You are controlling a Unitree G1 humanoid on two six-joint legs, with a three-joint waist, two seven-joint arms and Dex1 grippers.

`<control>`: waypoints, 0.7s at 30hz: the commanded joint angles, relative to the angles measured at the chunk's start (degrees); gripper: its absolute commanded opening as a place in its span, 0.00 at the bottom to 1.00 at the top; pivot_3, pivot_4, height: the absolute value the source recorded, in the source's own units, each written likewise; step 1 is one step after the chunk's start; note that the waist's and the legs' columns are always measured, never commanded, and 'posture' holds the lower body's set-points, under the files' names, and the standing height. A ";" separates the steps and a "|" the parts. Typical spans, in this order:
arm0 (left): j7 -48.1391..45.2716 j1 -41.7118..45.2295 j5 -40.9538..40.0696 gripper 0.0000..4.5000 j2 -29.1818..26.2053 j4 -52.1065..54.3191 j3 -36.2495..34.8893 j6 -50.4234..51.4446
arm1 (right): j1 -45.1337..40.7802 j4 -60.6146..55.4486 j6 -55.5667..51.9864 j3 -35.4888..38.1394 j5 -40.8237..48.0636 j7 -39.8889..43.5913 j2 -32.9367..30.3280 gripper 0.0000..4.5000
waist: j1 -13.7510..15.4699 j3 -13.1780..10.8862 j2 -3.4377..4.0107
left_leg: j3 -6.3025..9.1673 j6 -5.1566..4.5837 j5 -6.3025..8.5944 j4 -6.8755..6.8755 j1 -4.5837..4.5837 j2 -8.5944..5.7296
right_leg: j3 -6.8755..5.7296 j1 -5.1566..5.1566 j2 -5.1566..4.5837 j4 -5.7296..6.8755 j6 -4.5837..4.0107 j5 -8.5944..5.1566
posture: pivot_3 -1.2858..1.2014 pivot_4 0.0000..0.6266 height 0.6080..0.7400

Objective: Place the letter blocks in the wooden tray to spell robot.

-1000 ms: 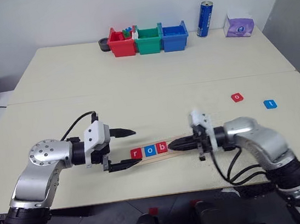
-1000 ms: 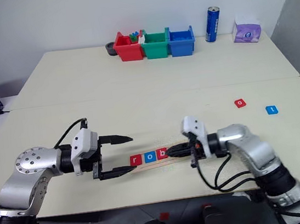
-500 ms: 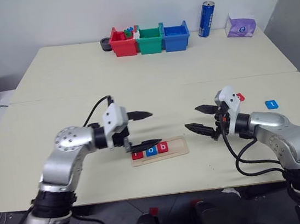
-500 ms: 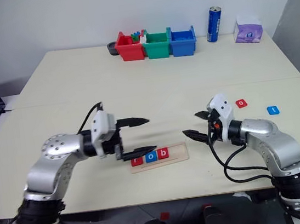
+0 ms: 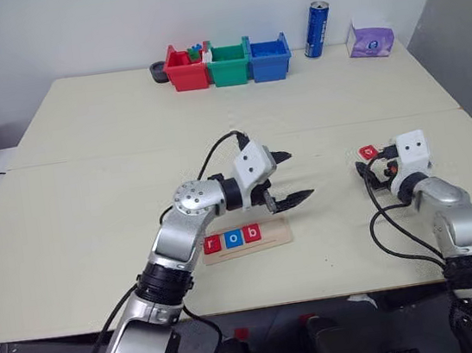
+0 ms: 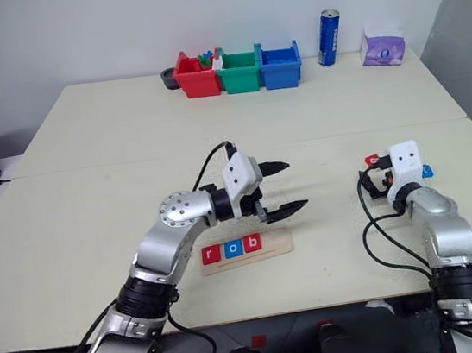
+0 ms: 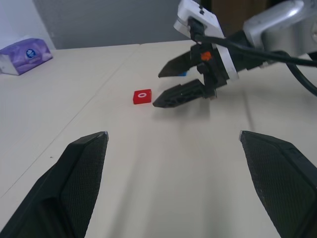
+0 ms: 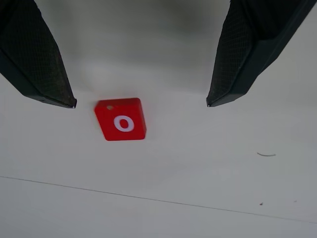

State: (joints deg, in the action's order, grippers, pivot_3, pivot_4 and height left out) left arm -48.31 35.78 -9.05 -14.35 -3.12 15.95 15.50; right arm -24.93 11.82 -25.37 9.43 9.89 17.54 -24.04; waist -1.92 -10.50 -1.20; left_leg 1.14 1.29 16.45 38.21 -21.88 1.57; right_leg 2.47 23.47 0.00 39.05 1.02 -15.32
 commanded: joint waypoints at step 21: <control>0.51 2.30 0.18 1.00 0.83 1.07 -0.32 -0.87 | -12.80 25.73 10.95 3.04 0.03 1.31 -0.66 0.99 | 0.16 0.02 0.03 | -0.04 0.02 -0.01 -0.02 -0.03 -0.01 | 0.01 0.00 -0.10 -0.04 0.00 0.00 | 0.52 0.24 1.00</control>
State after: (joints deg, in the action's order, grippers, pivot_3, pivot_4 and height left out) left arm -47.33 37.23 -8.01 -13.71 -4.39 15.96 14.95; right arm -36.84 36.99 -15.19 11.14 9.05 18.70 -24.36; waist -1.76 -10.48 -1.17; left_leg 1.10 1.31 16.44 38.19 -21.91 1.55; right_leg 2.47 23.46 -0.10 39.01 1.02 -15.31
